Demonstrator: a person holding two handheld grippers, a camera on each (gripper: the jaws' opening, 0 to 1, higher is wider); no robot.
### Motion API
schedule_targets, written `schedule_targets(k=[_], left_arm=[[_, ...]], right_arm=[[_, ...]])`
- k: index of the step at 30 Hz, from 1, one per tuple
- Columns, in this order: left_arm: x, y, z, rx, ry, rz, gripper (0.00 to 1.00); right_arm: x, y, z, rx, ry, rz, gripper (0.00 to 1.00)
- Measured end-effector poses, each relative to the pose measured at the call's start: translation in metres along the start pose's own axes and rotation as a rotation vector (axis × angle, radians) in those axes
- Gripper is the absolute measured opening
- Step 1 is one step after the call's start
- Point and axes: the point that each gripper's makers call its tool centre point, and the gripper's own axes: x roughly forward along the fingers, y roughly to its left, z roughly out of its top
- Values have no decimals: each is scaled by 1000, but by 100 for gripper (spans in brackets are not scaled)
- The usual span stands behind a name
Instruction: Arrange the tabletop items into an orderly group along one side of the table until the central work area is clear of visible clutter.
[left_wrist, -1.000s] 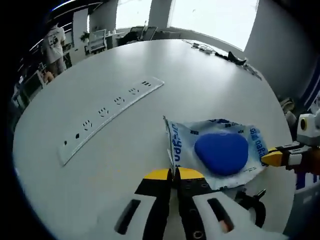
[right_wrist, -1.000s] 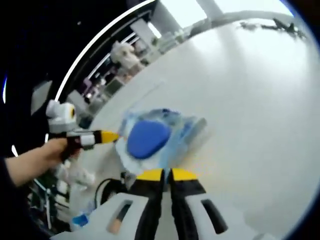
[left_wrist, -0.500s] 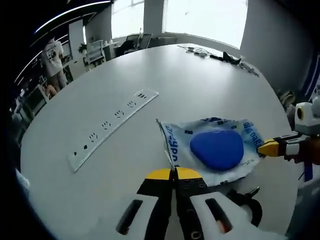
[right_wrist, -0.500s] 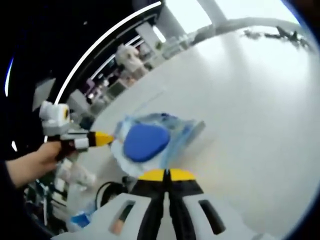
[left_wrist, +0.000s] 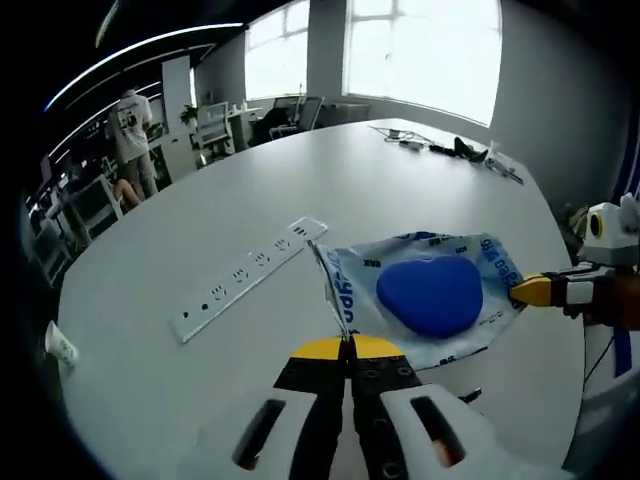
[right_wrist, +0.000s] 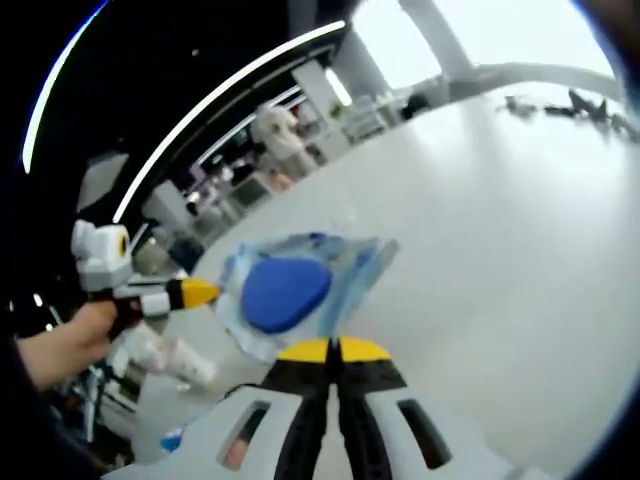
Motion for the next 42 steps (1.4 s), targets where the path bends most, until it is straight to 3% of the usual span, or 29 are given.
schedule_targets(k=[12,18,24,30,33,36,42], left_arm=[[-78,-2,20,-36,-111,84,0],[-102,-4,19,-76,-168,102,0],[-122,-5,13,-115,-181,151,0],[-128,9,3,-132,-153,224,0],[-121,10,-7,-136,-130,242,0],[-116,9,-18,-83,-110,275,0],[-102,7,-36,-130,-91,291,0]], right_arm=[[-28,50,33,-129,-52,74,0],[-43,71,47,-224,-56,95,0],[-48,88,54,-290,-40,144,0],[-36,97,50,-340,9,208,0],[-29,93,44,-364,34,214,0],[-22,88,34,-376,65,221,0],[-16,77,24,-377,95,217,0]])
